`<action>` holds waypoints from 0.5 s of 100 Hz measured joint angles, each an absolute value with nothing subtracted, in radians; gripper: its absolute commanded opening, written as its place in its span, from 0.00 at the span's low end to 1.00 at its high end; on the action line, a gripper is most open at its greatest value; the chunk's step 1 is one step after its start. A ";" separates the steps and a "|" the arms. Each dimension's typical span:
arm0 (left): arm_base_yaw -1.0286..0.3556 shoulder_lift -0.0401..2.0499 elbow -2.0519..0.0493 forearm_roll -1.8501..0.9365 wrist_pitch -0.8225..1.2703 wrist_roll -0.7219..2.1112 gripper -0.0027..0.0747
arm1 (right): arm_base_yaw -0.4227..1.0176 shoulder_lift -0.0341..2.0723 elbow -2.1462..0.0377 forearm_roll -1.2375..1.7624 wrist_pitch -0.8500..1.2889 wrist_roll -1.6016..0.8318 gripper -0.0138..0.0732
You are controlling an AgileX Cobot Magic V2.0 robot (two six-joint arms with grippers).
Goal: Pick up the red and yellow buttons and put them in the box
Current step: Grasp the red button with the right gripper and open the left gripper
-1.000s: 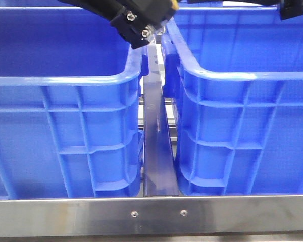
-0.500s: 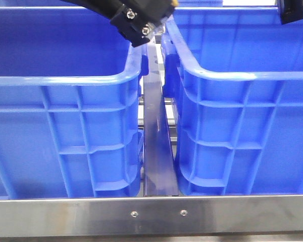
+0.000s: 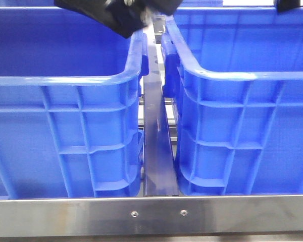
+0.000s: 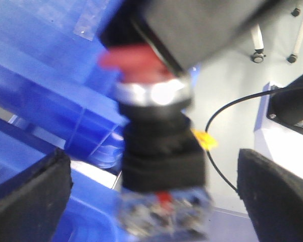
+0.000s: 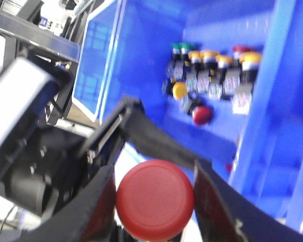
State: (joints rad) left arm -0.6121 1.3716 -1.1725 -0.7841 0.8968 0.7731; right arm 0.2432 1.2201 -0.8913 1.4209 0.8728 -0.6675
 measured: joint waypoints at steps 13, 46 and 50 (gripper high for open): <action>-0.610 1.367 -1.202 -0.782 0.921 0.773 0.84 | 0.181 1.220 -0.941 1.394 0.873 -0.668 0.43; -0.565 1.359 -1.221 -0.776 0.955 0.773 0.84 | -0.050 1.220 -1.008 1.213 0.802 -0.718 0.43; -0.565 1.359 -1.221 -0.776 0.956 0.773 0.84 | -0.062 1.222 -1.009 1.184 0.765 -0.736 0.43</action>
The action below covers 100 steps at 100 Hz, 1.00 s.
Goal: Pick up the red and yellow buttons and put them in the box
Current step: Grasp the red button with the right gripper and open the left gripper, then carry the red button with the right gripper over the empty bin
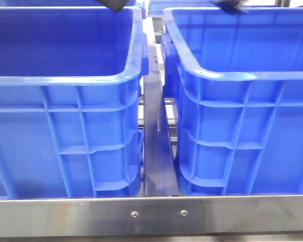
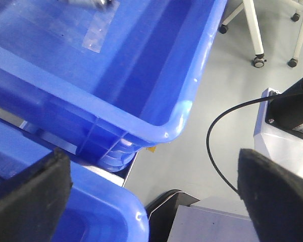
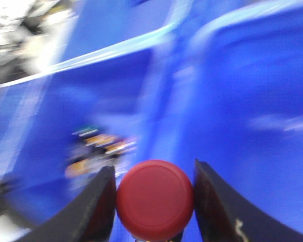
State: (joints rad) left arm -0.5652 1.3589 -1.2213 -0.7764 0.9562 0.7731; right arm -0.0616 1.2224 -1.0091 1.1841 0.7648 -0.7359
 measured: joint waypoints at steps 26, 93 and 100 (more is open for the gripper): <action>-0.564 1.359 -1.221 -0.768 0.956 0.773 0.84 | -0.051 1.284 -1.009 1.141 0.541 -0.914 0.43; -0.563 1.359 -1.221 -0.764 0.956 0.773 0.84 | 0.182 1.621 -1.011 1.230 0.067 -1.120 0.43; -0.563 1.359 -1.221 -0.764 0.956 0.773 0.84 | 0.182 1.641 -1.011 1.235 0.030 -1.120 0.43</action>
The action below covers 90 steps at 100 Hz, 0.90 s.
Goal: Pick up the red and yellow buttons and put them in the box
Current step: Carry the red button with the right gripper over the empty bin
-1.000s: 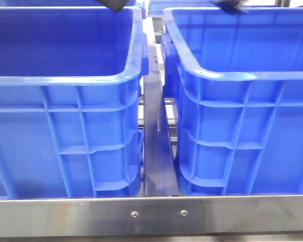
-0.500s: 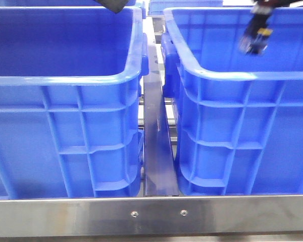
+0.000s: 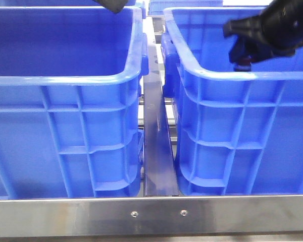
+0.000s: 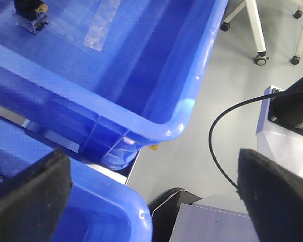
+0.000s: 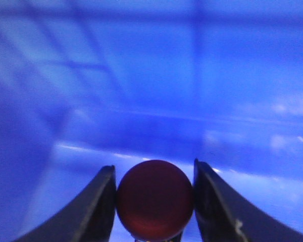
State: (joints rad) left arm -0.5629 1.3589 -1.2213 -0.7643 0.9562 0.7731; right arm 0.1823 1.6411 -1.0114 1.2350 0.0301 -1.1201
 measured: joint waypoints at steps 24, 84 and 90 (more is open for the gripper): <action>-0.563 1.359 -1.221 -0.764 0.956 0.773 0.84 | 0.182 1.645 -1.011 1.239 -0.104 -1.122 0.43; -0.563 1.359 -1.221 -0.764 0.956 0.773 0.84 | 0.182 1.691 -1.038 1.251 -0.109 -1.122 0.45; -0.563 1.359 -1.221 -0.764 0.956 0.773 0.84 | 0.182 1.691 -1.038 1.259 -0.109 -1.122 0.51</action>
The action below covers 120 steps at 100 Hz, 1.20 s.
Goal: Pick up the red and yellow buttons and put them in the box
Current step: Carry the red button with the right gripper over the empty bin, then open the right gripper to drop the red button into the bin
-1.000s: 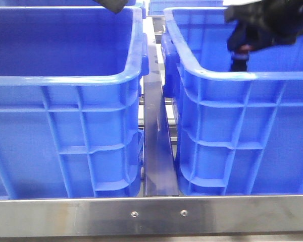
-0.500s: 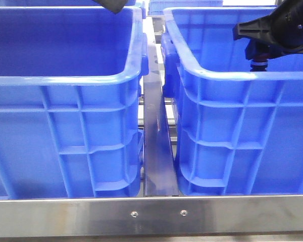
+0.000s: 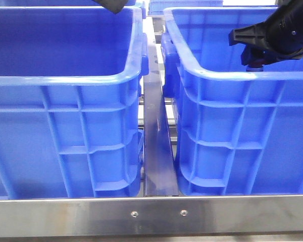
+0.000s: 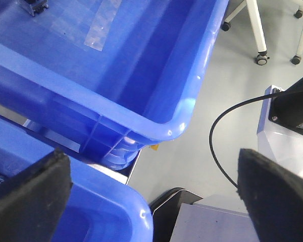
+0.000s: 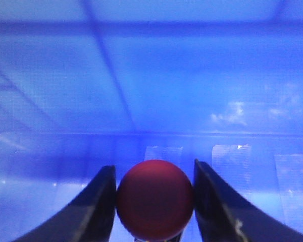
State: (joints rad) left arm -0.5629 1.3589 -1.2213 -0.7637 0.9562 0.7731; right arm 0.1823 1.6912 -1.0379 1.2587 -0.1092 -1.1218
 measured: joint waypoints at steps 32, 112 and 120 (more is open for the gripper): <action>-0.563 1.359 -1.221 -0.762 0.956 0.773 0.84 | 0.182 1.691 -1.038 1.267 -0.109 -1.122 0.78; -0.558 1.325 -1.221 -0.689 0.899 0.733 0.84 | 0.182 1.129 -0.753 1.269 -0.018 -1.122 0.33; -0.549 1.289 -1.221 -0.583 0.863 0.620 0.84 | 0.182 1.035 -0.710 1.269 0.021 -1.122 0.33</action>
